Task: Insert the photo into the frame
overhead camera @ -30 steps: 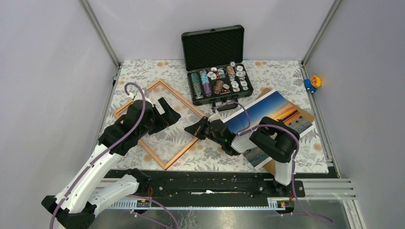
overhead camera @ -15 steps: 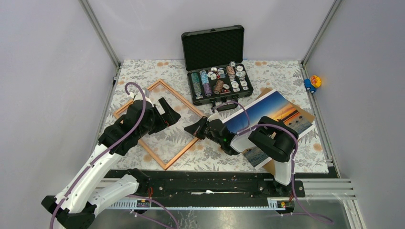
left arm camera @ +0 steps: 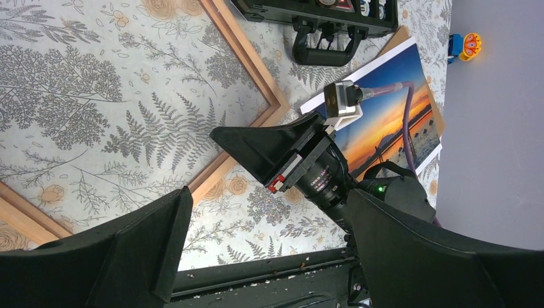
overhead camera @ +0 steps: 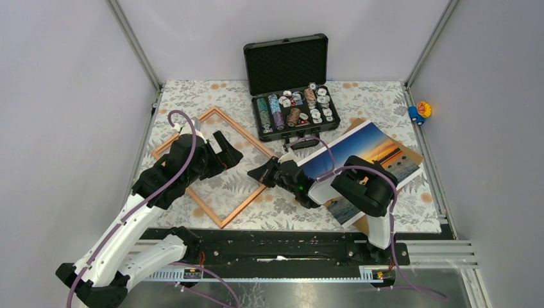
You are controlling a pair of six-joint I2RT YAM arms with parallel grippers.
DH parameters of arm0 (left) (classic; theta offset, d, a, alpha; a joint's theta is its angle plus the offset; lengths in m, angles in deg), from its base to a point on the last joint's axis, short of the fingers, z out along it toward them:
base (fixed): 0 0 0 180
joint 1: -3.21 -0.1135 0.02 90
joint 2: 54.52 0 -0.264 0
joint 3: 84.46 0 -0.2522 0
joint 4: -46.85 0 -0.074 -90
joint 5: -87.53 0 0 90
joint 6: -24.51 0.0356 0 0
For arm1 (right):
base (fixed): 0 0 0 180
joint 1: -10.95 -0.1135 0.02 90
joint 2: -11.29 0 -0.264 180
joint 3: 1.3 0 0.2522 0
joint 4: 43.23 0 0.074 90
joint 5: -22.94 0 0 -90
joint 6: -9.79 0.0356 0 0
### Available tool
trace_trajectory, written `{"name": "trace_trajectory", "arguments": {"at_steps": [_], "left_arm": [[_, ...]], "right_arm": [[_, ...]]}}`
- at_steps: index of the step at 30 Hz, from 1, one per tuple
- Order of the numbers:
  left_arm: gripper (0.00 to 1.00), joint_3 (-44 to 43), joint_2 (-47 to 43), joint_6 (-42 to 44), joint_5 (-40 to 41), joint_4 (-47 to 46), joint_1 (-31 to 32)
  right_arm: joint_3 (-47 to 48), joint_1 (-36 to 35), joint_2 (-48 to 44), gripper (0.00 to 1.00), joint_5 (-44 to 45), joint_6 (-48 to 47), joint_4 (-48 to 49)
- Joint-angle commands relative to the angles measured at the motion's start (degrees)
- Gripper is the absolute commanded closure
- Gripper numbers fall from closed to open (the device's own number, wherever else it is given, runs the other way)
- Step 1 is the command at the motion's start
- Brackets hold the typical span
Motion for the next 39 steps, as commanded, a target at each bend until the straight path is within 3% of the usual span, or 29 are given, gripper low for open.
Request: {"name": "trace_trajectory", "arguments": {"at_steps": [1, 13, 39], "left_arm": [[0.01, -2.00, -0.60, 0.87, -0.23, -2.52, -0.18], [0.01, -1.82, -0.13, 1.13, -0.67, -3.01, -0.19], [0.01, -1.16, -0.39, 1.07, -1.17, -3.49, -0.16]], "right_arm": [[2.43, 0.72, 0.49, 1.00, 2.40, -0.54, 2.21], [1.14, 1.82, 0.22, 1.00, 3.85, 0.69, 2.17], [4.27, 3.07, 7.44, 1.00, -3.23, 4.70, 5.55]]}}
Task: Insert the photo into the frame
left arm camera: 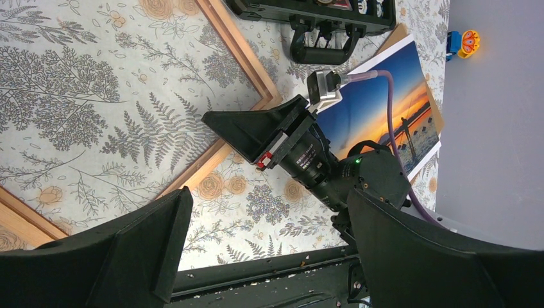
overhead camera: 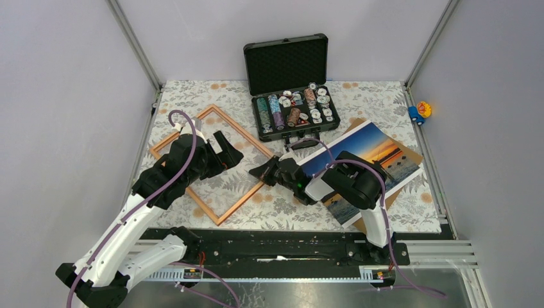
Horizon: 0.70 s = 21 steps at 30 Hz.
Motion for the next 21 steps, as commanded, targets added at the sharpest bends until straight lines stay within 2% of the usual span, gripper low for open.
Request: {"name": "trace_trajectory", "arguments": {"at_steps": [1, 12, 15, 16, 19, 21], "left_arm": [[0.01, -0.99, -0.46, 0.61, -0.71, -3.31, -0.16], [0.01, 0.21, -0.75, 0.15, -1.37, -4.35, -0.19], [0.01, 0.63, -0.83, -0.05, -1.82, -4.69, -0.17], [0.01, 0.64, -0.88, -0.01, -1.94, -4.65, -0.16], [0.01, 0.65, -1.31, 0.24, -1.63, -4.76, -0.18], [0.01, 0.63, -1.65, 0.38, -1.37, -4.69, -0.18]], "right_arm": [[1.39, 0.39, 1.27, 1.00, -1.26, 1.26, 4.71], [1.98, 0.40, 2.89, 0.98, -4.79, 3.39, 5.88], [2.70, 0.48, 3.14, 0.83, -4.72, 3.22, 3.80], [2.98, 0.53, 3.01, 0.72, -4.73, 3.24, 2.61], [3.59, 0.78, 1.06, 0.51, -5.08, 2.85, -3.85], [3.90, 0.93, -1.30, 0.41, -5.19, 2.10, -10.30]]}}
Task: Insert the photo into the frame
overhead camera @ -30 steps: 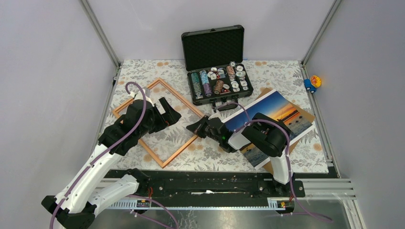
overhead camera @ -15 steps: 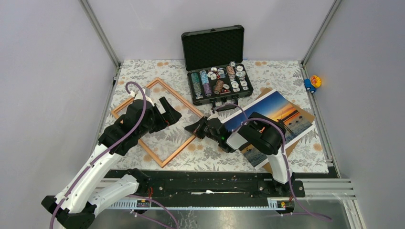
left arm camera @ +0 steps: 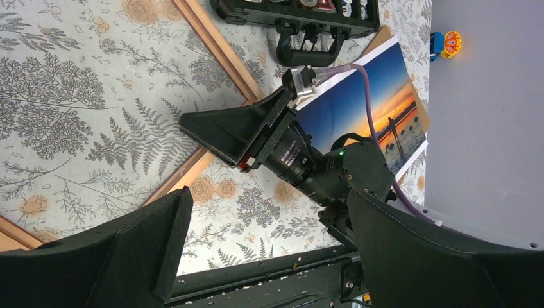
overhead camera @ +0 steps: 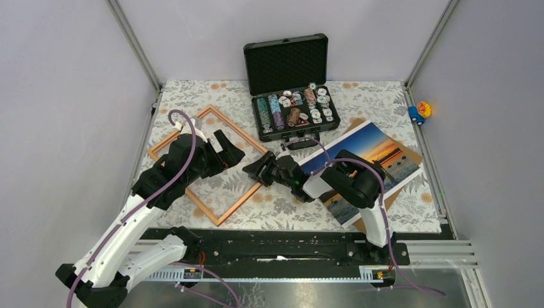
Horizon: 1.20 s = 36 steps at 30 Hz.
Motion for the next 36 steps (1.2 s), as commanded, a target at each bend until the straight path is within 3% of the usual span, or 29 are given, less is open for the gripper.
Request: {"name": "trace_trajectory", "arguments": {"at_steps": [1, 7, 9, 15, 19, 24, 28, 30, 36], "left_arm": [[0.01, 0.27, -1.49, 0.43, -0.10, -2.52, -0.16], [0.01, 0.62, -1.39, 1.31, -0.01, -3.12, -0.18], [0.01, 0.90, -1.63, 1.80, 0.31, -3.06, -0.17], [0.01, 1.36, -0.65, 3.92, 0.48, -4.37, -0.21], [0.01, 2.47, 1.79, 5.70, -1.40, -6.34, -0.16], [0.01, 5.94, 4.17, 5.62, -4.30, -10.94, -0.22], [0.01, 8.41, 5.43, 5.32, 1.28, -9.46, -0.59], [0.01, 7.31, 7.75, 4.36, 3.26, -4.99, -4.88], [0.01, 10.58, 5.98, 4.44, -4.46, -1.90, -29.91]], "right_arm": [[2.11, 0.61, -4.72, 0.37, -0.94, -2.93, -14.59], [1.23, 0.93, -10.09, 0.04, -2.95, -8.31, -27.75], [0.87, 0.91, -12.65, 0.01, -3.29, -12.12, -33.73], [-1.17, 1.79, -28.45, 0.01, -1.40, -34.28, -50.03], [-0.53, 5.14, -35.49, 0.09, 3.38, -48.28, -58.51], [5.42, 12.55, -33.21, 0.18, -1.13, -52.80, -60.08], [12.57, 12.99, -25.35, 0.18, -5.40, -55.23, -58.29], [16.36, 13.03, -21.41, 0.19, -7.17, -55.39, -58.33], [22.76, 13.34, -12.55, 0.16, -10.30, -54.06, -59.27]]}}
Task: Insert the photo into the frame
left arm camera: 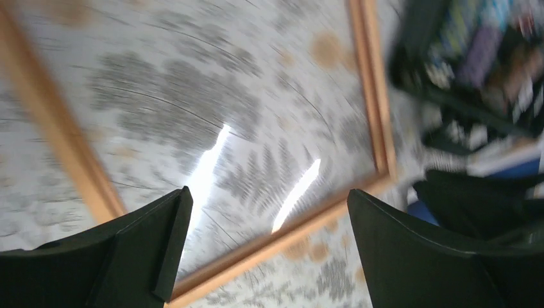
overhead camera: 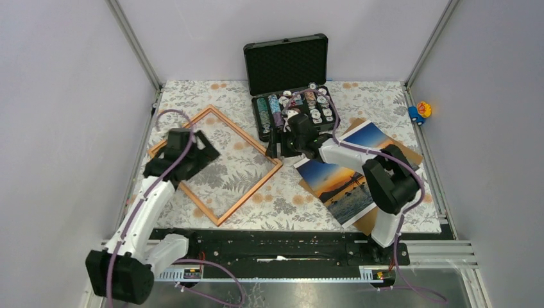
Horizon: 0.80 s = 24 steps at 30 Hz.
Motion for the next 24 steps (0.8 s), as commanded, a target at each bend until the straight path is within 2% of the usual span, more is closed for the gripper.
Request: {"name": "trace_trajectory", "arguments": {"at_steps": [1, 5, 8, 12, 18, 24], "left_arm": [[0.01, 3.29, -3.91, -0.42, -3.05, 1.39, -14.80], [0.01, 9.96, -4.87, -1.17, -4.15, 1.96, -29.98], [0.01, 12.24, -5.03, -2.55, -7.41, 0.55, -36.27], [0.01, 14.79, -4.84, -4.97, -4.96, -5.38, -36.58], [0.01, 21.78, 0.61, -6.88, -13.43, -15.75, -36.53], [0.01, 24.79, -0.47, -6.93, -15.40, -20.07, -36.15]], "right_arm": [[4.48, 0.01, 4.84, 0.15, -3.46, -1.42, -1.51], [6.64, 0.73, 8.13, 0.12, -4.63, -2.48, -4.93], [7.33, 1.16, 9.33, 0.10, -6.20, -3.35, -5.47], [11.08, 1.59, 12.68, 0.10, -8.56, -4.21, -8.51], [11.96, 2.03, 15.44, 0.11, -15.68, -1.56, -8.10], [10.19, 1.93, 13.09, 0.15, -26.69, 2.93, -0.90]]}}
